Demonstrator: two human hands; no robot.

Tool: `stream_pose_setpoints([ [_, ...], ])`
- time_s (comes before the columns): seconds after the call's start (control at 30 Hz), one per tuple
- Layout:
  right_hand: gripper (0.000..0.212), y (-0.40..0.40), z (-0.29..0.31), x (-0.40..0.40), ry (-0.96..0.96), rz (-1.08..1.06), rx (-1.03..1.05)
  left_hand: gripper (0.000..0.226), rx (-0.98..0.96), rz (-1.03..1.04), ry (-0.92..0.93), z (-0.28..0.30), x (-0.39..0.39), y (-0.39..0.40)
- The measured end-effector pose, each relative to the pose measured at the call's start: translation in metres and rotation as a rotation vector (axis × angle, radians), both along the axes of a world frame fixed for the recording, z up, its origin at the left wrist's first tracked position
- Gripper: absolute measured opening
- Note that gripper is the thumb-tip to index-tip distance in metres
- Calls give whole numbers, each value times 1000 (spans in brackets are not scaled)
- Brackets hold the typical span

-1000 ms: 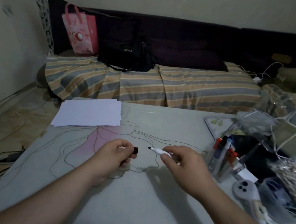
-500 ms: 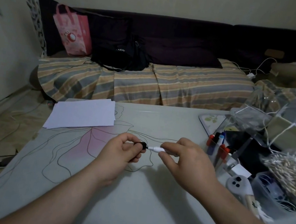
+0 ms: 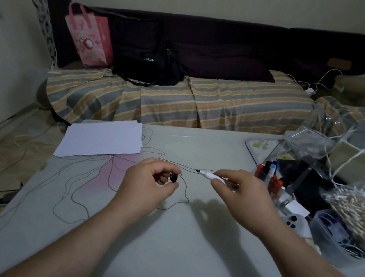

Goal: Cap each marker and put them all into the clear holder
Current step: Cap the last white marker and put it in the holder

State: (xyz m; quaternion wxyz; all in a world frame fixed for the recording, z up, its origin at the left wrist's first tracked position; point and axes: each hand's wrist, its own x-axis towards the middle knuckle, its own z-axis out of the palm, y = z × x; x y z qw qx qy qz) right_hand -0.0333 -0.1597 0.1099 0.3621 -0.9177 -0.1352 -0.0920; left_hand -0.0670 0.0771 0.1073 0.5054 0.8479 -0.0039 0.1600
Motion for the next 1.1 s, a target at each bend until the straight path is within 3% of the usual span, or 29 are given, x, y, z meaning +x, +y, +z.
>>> stream_pose_setpoints([
  [0.2, 17, 1, 1, -3, -11, 6, 10, 32, 80, 14, -11, 0, 2, 2],
  [0.43, 19, 6, 5, -7, -15, 45, 0, 26, -39, 5, 127, 0, -2, 0],
  [0.6, 19, 11, 8, -9, -54, 68, -58, 29, -15, -21, 112, -4, 0, 1],
  [0.8, 29, 18, 6, -14, -136, 93, -249, 32, 115, -64, 38, -5, 1, -1],
  [0.93, 22, 22, 3, -14, -307, 63, -473, 32, 333, -110, 12, -4, 0, 1],
  [1.1, 32, 29, 0, -15, -402, 53, -494, 29, 447, -178, 12, -2, -2, -1],
])
